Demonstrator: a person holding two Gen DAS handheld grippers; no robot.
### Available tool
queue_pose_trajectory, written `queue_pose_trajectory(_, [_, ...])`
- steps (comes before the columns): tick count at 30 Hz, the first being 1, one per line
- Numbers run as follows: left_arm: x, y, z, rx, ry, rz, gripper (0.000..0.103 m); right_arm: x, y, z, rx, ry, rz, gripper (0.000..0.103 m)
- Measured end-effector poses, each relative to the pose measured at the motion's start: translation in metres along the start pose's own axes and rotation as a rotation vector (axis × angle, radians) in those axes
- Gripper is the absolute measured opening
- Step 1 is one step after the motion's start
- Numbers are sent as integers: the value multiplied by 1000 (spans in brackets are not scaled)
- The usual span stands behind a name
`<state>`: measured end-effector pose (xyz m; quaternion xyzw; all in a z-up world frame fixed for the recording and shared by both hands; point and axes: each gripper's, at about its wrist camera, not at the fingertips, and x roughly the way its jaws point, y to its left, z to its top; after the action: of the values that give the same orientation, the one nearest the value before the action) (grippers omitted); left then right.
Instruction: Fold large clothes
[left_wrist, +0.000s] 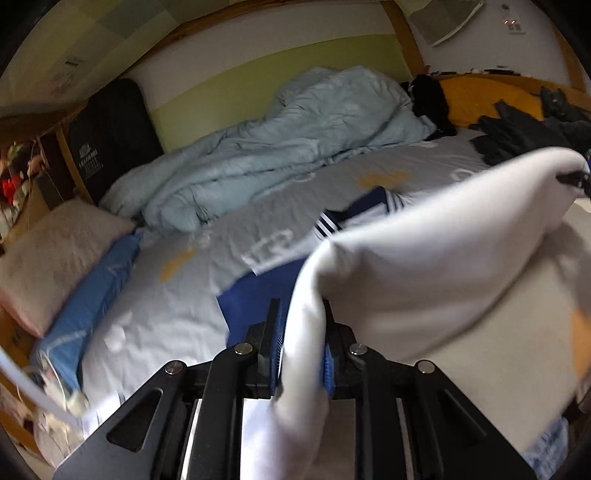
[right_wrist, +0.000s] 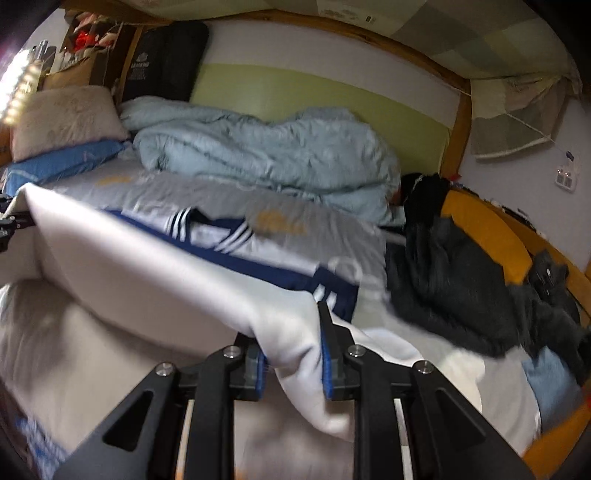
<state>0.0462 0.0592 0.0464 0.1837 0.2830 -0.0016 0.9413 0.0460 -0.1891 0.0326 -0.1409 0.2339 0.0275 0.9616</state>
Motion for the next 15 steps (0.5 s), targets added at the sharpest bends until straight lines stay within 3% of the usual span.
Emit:
queue_pose_trajectory(6, [71, 10, 34, 13, 40, 15, 19, 76, 0, 36, -17, 42, -10, 21])
queue_pose_trajectory(15, [169, -1, 56, 104, 156, 31, 19, 168, 7, 41, -32, 168, -3, 21])
